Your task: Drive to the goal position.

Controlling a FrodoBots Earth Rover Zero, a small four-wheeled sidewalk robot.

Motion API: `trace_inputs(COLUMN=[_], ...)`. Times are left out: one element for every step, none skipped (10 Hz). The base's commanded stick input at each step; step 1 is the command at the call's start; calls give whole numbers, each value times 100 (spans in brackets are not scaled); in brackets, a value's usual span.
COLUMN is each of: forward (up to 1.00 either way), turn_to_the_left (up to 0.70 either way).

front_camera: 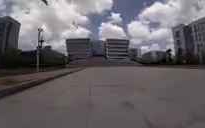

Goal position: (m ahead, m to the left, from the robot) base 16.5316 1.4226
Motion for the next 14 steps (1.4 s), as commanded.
trace_inputs(forward=[70, 70, 70, 70, 70, 70, 70, 70, 70, 70, 70, 70, 70, 70], turn_to_the_left=[0, 0, 0, 0, 0, 0, 0, 0, 0, 0, 0, 0, 0, 0])
